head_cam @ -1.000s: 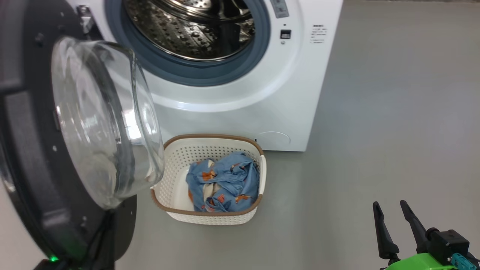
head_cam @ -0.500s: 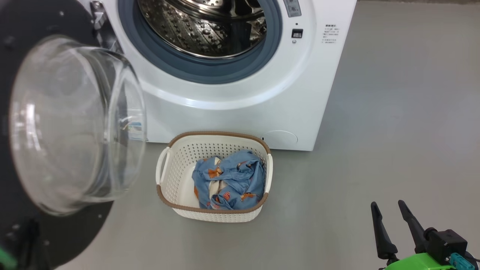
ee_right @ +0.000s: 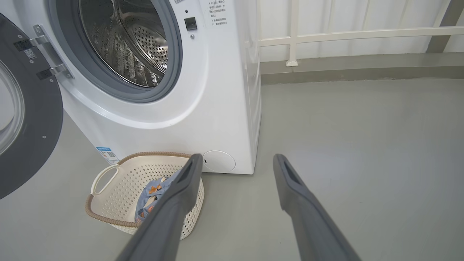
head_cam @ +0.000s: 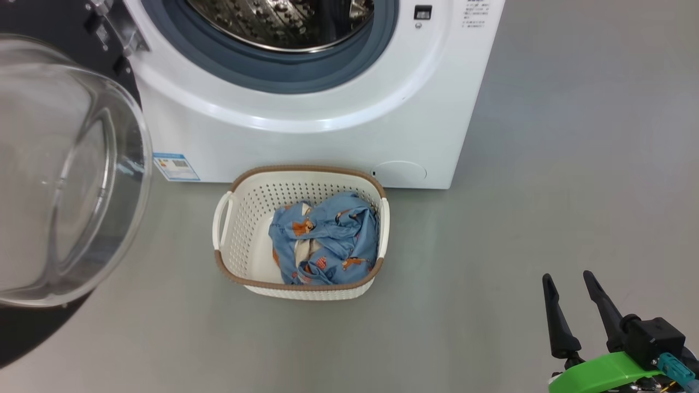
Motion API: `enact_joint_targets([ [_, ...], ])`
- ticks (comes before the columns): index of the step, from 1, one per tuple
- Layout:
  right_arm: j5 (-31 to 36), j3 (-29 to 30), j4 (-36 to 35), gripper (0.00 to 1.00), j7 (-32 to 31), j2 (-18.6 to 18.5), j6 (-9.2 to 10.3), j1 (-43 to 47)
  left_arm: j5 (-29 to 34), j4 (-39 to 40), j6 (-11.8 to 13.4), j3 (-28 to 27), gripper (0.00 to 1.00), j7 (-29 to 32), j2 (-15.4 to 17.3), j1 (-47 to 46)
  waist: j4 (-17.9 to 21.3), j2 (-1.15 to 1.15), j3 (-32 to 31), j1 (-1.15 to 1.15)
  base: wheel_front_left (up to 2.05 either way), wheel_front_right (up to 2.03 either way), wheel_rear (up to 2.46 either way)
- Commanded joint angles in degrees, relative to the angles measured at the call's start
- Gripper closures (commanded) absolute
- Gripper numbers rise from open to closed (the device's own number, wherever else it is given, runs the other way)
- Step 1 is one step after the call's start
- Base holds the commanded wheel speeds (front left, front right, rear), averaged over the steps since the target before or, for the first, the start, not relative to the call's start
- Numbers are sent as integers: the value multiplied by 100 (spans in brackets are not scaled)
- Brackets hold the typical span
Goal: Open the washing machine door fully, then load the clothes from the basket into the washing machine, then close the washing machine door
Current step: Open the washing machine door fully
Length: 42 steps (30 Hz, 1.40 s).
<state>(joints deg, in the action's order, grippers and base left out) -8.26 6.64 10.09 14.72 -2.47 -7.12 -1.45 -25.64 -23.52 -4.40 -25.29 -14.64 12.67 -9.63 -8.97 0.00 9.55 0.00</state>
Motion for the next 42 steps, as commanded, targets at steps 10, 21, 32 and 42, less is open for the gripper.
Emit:
enact_joint_targets([
  [10,153,-124,-184,0,28,-41,-36,-303,353,-510,-263,-653,100,-36,675,-795,-4,0,245,0,0,0,0],
  [21,3,-118,-120,0,28,-41,-36,-285,656,-95,-306,-753,100,-36,317,-643,36,0,61,0,0,0,0],
  [32,-73,-83,-129,0,28,-41,-36,-177,672,1221,-308,18,100,-36,-233,144,66,0,-185,0,0,0,0],
  [42,-59,-124,-144,0,28,-41,-36,-70,749,1964,-308,587,0,-36,-537,702,231,0,-458,0,0,0,0],
])
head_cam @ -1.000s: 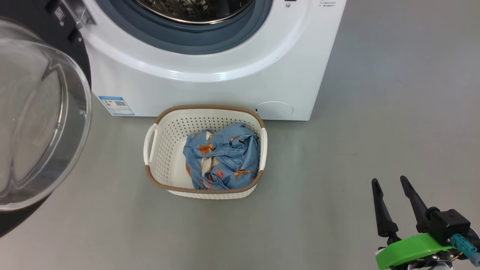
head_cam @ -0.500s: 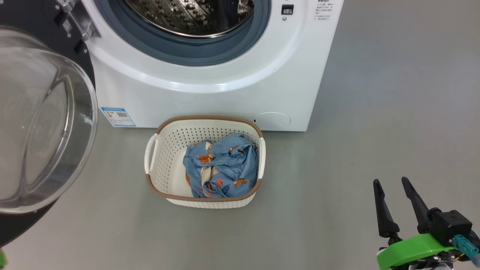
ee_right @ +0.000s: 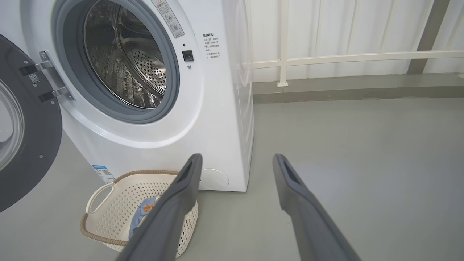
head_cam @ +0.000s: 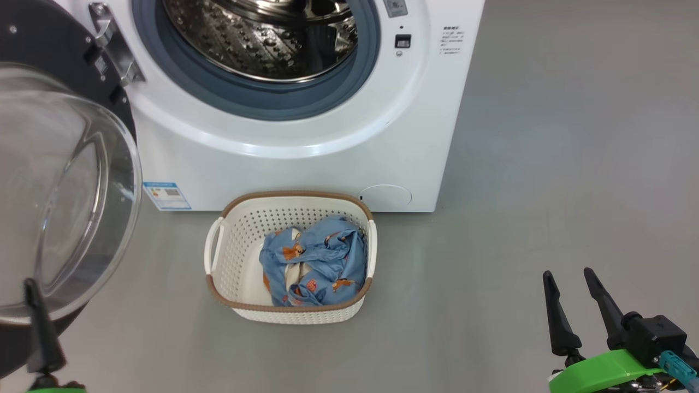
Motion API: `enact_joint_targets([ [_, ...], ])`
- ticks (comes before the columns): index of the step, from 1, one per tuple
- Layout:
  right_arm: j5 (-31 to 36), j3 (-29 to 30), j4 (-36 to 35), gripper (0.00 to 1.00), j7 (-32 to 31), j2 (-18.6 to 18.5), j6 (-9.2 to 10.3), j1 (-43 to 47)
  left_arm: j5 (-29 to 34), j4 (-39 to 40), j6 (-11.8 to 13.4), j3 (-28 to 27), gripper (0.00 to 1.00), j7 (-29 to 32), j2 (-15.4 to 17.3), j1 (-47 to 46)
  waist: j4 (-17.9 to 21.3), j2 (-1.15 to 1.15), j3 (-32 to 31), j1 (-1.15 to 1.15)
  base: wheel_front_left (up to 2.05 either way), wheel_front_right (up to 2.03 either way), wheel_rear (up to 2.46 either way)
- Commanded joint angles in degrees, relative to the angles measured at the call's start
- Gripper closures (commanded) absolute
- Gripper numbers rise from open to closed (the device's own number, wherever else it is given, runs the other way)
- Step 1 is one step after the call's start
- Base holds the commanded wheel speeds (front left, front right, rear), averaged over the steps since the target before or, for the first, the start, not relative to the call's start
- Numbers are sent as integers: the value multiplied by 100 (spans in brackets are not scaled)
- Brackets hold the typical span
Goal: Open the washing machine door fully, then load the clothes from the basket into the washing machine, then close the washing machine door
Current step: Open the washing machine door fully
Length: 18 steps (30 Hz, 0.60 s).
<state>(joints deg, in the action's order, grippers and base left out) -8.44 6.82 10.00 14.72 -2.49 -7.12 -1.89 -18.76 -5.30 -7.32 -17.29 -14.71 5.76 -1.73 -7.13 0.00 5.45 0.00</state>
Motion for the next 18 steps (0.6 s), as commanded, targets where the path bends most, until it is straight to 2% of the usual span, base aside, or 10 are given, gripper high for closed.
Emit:
enact_joint_targets([
  [1,-30,-151,-138,0,28,-39,-36,-13,76,186,-16,-127,0,-29,160,-33,74,0,-74,0,0,0,0],
  [10,13,-284,-200,0,28,-39,-36,119,230,487,-16,713,0,-29,218,461,346,0,-319,0,0,0,0],
  [18,92,-446,-330,0,28,-39,-36,251,290,379,-16,1048,0,-29,307,839,545,0,-495,0,0,0,0],
])
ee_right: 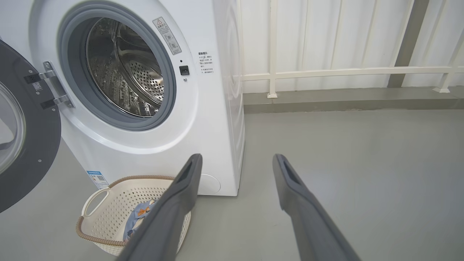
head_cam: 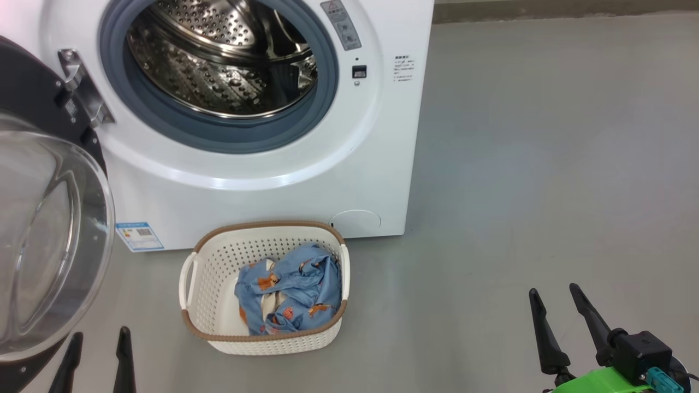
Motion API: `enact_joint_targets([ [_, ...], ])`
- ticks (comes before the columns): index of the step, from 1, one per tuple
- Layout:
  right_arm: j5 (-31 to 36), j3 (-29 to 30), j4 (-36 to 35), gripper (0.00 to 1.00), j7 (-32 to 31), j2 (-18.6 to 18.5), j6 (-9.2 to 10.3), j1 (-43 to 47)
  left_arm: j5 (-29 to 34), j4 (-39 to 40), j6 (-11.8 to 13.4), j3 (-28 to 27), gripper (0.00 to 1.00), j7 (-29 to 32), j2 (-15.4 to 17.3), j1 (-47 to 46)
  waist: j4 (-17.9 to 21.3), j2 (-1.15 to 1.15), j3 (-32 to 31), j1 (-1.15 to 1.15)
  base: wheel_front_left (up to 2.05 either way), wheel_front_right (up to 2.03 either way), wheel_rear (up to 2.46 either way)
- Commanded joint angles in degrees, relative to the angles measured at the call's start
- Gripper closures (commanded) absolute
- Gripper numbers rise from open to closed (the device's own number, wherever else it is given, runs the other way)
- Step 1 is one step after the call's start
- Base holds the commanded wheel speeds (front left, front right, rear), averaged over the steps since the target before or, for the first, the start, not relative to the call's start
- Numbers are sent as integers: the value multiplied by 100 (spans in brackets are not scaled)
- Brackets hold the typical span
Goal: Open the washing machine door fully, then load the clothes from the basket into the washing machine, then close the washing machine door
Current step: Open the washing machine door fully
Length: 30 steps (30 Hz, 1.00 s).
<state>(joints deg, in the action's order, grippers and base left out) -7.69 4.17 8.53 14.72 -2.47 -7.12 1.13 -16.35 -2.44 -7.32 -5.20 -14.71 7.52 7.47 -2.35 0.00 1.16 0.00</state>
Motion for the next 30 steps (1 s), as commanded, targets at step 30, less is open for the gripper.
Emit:
enact_joint_targets([
  [30,48,-471,-490,0,28,-41,-36,95,306,-123,-16,-303,0,-29,-88,-84,141,0,-121,0,0,0,0],
])
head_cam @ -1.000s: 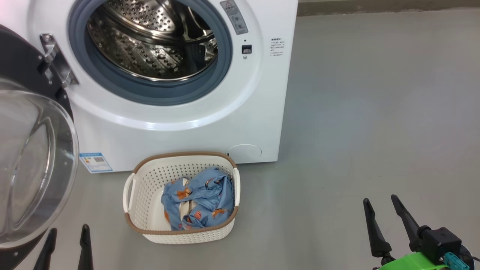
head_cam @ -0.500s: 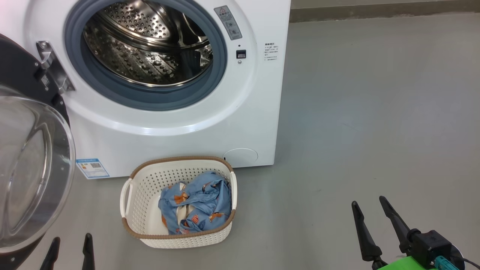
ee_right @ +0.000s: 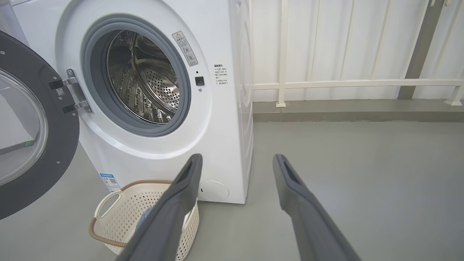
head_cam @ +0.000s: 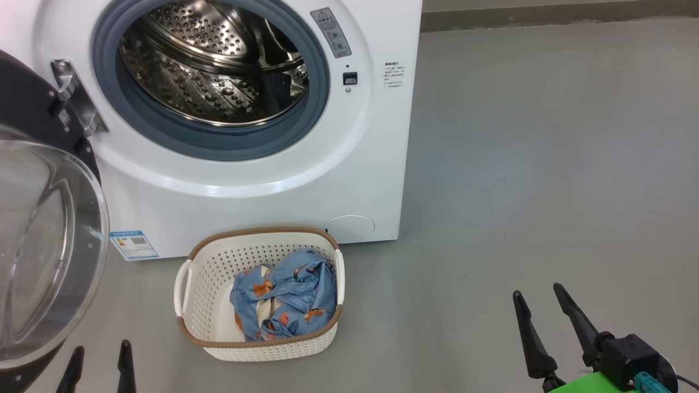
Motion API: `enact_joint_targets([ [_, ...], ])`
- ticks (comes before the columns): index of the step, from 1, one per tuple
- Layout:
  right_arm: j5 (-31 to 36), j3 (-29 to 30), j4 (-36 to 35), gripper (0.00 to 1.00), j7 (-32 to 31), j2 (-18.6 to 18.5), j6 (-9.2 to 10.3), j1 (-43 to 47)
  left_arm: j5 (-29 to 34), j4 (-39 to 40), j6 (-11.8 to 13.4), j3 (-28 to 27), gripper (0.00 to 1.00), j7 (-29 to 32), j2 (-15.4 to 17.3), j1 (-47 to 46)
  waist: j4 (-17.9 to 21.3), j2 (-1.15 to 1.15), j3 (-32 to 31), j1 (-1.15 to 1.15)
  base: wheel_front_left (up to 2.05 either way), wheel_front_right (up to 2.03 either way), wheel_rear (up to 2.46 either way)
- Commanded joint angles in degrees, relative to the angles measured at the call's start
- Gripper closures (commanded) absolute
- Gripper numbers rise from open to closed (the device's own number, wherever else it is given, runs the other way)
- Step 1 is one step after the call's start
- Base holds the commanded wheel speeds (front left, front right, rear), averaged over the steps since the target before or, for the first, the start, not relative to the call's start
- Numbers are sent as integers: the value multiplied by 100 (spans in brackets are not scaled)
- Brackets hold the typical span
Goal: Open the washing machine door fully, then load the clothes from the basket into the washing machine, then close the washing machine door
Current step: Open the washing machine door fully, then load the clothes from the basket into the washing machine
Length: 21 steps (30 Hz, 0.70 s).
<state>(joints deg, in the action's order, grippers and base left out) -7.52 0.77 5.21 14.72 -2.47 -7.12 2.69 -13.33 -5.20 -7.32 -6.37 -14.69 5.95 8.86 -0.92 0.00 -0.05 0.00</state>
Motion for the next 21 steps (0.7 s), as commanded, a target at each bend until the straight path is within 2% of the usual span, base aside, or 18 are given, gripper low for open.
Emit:
enact_joint_targets([
  [1,31,-126,-159,0,28,-41,-36,-60,8,152,-16,-184,0,-31,66,-219,-5,0,1,0,0,0,0],
  [13,-23,-105,-158,0,28,-41,-36,-77,23,125,-16,-216,0,-31,119,-283,-41,0,45,0,6,-6,0],
  [21,-39,-124,-161,0,28,-41,-36,-88,-75,34,-16,-217,0,-31,193,-357,-44,0,97,0,97,-97,0],
])
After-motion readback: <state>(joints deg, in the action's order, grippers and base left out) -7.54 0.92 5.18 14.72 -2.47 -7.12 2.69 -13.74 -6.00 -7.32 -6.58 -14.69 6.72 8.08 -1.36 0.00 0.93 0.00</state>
